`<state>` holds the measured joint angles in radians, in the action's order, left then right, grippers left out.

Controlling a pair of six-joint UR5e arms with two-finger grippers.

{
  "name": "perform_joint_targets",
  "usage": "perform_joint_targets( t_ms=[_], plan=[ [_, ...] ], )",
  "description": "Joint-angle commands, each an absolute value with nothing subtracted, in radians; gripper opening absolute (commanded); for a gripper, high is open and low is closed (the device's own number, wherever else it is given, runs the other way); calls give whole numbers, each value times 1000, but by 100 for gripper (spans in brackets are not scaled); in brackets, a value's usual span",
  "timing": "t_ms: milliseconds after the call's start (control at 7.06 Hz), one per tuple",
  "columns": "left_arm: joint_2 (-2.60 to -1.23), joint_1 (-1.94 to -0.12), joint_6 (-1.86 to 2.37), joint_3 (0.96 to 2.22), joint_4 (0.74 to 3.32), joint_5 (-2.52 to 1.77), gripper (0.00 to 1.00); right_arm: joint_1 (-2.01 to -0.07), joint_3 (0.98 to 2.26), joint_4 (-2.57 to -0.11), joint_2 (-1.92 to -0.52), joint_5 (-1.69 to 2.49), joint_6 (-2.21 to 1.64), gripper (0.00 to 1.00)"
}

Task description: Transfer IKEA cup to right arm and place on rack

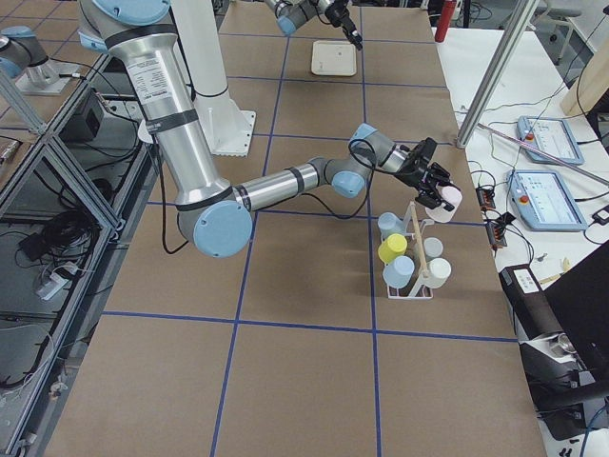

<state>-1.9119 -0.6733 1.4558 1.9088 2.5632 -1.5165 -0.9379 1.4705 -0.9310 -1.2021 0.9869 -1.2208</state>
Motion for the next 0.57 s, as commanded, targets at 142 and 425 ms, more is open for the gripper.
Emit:
perform_joint_targets(
  t_ms=[142,425],
  plan=[
    [-1911,-673,1456,1908,2565,-1517,100,-936,1445,-933,-1206,988,-1224,0],
    [-1911,-673,1456,1908,2565,-1517,100,-927,1427,-933,-1207,988,-1221,0]
  ],
)
